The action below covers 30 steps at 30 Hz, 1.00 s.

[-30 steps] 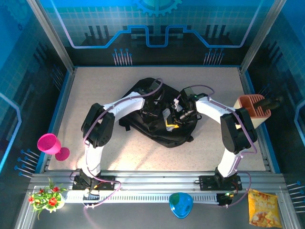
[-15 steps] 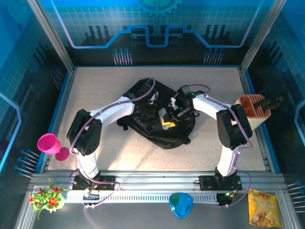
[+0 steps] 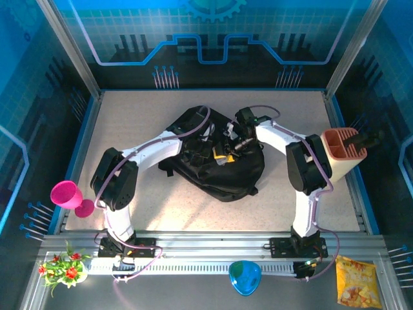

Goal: Pack the student bag
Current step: Place the book in the student bag.

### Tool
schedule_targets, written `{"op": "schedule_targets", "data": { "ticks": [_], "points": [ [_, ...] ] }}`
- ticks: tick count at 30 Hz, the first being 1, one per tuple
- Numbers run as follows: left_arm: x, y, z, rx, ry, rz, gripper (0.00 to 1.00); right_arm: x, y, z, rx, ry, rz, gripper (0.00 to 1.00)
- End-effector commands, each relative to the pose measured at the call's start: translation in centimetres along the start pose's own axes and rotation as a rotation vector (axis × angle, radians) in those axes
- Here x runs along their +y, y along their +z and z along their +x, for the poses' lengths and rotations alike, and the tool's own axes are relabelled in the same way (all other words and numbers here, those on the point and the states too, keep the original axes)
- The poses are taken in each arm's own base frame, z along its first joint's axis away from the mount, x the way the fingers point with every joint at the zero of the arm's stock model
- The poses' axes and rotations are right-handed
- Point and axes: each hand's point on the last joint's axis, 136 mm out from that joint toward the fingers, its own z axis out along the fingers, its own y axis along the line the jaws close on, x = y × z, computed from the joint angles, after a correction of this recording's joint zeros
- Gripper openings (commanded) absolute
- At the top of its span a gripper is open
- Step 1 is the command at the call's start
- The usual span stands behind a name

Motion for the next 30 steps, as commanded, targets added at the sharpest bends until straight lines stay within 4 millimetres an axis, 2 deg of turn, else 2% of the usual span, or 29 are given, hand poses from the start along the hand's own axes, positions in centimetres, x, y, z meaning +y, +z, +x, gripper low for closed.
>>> {"op": "schedule_targets", "data": {
  "ticks": [1,3,7,13,16,18,22,27,30],
  "points": [
    [0.3,-0.5,-0.9,-0.030,-0.035,0.013,0.07,0.9,-2.9,0.4,-0.110,-0.061,0.027,0.51],
    [0.2,-0.4,-0.9,-0.027,-0.039,0.021,0.08,0.9,-3.9,1.2,-0.160,-0.071,0.037,0.56],
    [0.0,-0.1,-0.9,-0.023,-0.048,0.033,0.08,0.4,-4.8,2.8,-0.241,-0.068,0.053,0.58],
    [-0.2,-0.2,-1.1,-0.025,-0.049,0.043,0.08,-1.7,-3.6,3.9,-0.276,-0.014,0.127,0.48],
    [-0.2,-0.3,-1.2,-0.027,-0.051,0.046,0.08,-1.6,-3.3,2.9,-0.288,-0.027,0.129,0.39],
    [-0.3,-0.3,-1.1,-0.025,-0.048,0.052,0.08,-1.3,-2.9,1.5,-0.296,-0.048,0.121,0.31],
    [-0.4,-0.7,-1.3,-0.033,-0.050,0.055,0.08,-0.2,-1.6,-1.6,-0.300,-0.087,0.085,0.21],
    [-0.1,-0.8,-1.0,-0.021,-0.073,0.058,0.10,1.6,-0.6,-5.1,-0.344,-0.122,0.038,0.15],
    [0.2,-1.3,-1.0,-0.025,-0.103,0.068,0.15,2.1,-0.6,-5.7,-0.369,-0.132,0.012,0.15]
  ]
}}
